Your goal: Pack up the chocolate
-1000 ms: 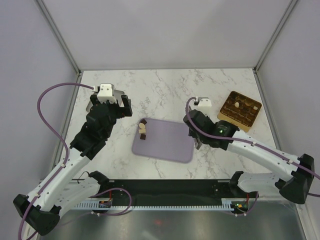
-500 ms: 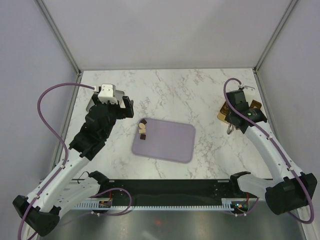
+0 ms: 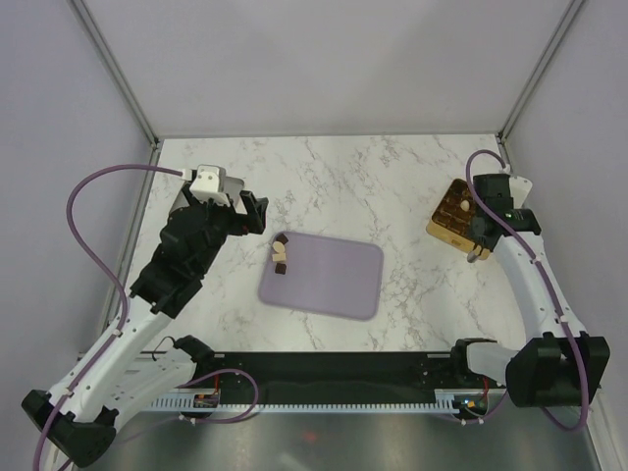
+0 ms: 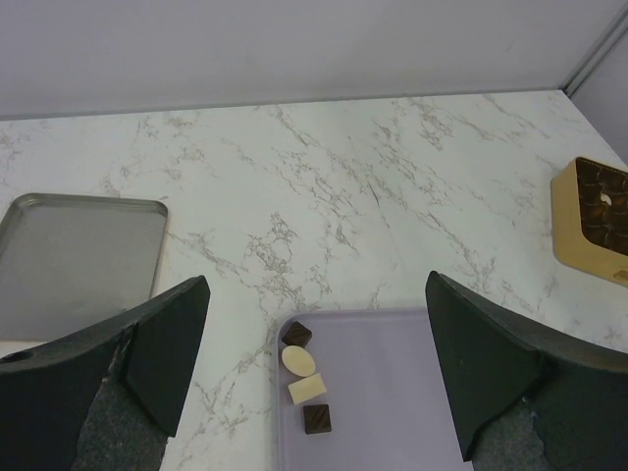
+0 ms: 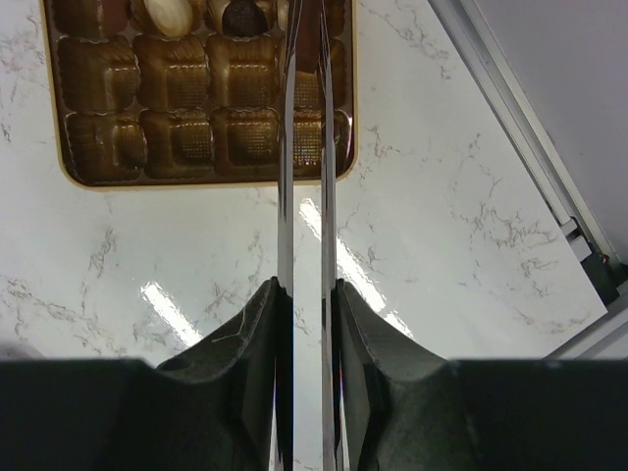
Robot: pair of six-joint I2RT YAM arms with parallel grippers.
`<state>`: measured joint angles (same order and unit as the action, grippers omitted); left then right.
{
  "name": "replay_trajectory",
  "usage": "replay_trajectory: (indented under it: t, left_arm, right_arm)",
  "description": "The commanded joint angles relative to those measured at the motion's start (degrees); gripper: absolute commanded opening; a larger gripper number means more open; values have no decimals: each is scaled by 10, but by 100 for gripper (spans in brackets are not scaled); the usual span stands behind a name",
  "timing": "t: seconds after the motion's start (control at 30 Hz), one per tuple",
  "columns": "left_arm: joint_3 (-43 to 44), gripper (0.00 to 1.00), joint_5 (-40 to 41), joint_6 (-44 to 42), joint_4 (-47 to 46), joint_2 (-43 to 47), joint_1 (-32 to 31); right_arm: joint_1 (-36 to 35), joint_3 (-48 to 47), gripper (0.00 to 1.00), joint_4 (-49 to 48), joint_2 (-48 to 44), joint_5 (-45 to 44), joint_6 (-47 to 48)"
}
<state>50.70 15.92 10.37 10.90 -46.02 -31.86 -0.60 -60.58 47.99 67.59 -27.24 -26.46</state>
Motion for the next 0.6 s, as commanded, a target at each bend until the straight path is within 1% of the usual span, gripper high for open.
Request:
replay_trajectory:
  t: [0.0, 0.57]
  left_arm:
    - [23, 100, -15, 17, -8, 8, 1]
    - [23, 100, -14, 18, -8, 14, 1]
  right_arm:
    - [20, 3, 34, -17, 8, -4, 8]
    - [45, 2, 37, -73, 39, 10, 4]
